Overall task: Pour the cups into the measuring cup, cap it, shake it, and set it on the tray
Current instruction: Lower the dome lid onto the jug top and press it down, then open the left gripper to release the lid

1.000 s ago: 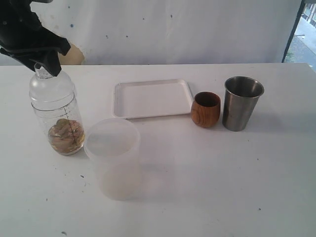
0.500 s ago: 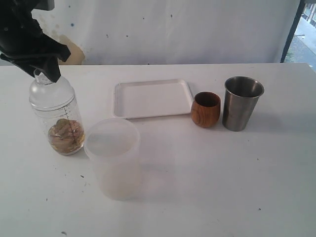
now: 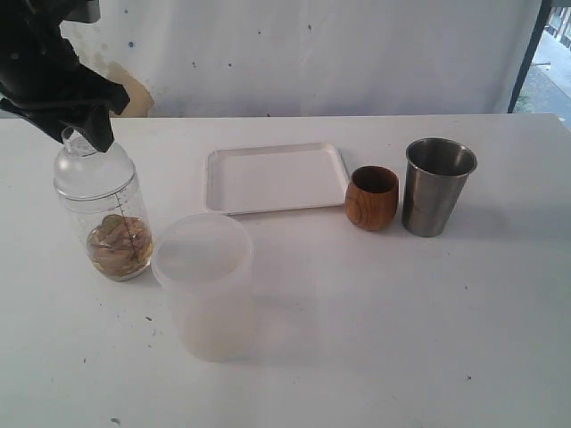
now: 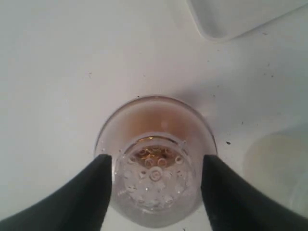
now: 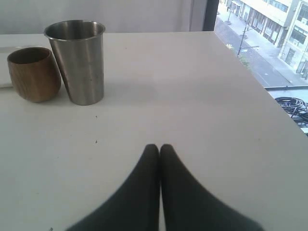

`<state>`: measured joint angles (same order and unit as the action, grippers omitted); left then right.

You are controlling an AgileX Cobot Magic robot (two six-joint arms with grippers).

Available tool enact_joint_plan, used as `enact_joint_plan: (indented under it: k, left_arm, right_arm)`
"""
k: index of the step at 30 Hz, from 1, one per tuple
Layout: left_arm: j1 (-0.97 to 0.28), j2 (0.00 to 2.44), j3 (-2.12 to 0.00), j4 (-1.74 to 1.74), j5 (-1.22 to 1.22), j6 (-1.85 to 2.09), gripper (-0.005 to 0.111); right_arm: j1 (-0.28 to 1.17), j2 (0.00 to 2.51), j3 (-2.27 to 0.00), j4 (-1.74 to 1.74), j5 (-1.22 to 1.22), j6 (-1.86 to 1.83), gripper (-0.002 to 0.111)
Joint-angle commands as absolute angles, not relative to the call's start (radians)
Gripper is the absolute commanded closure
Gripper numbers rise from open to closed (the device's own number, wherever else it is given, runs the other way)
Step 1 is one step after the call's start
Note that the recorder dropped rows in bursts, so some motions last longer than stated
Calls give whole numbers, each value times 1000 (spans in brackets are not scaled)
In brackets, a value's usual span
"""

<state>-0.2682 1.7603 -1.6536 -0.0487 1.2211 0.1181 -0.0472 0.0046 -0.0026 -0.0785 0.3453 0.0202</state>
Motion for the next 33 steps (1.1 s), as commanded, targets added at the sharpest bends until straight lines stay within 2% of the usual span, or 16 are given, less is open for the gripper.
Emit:
enact_joint_plan:
  k: [1,15,16,17,19,33]
  left_arm:
    - [-269,1756,-1653,-48,1221,111,46]
    - [-269,1692,-1721,-14,1221,110,47]
    - [-269,1682,-1733,-14,1221,108,54]
    - [-269,1678,-1736,-14,1221,108,66]
    - [-269,1678,-1733,-14,1221,108,106]
    - [-269,1716,-1629,-14,1196,135,107]
  right_arm:
    - [-43,0,0,-77,342,23,108]
    - [-43,0,0,-77,342,23,108]
    - [-43,0,0,-77,342,23,108]
    - [-43,0,0,-77,342,23,108]
    - [-43,0,0,-77,342,23,108]
    - [-43,0,0,-77,342,23,108]
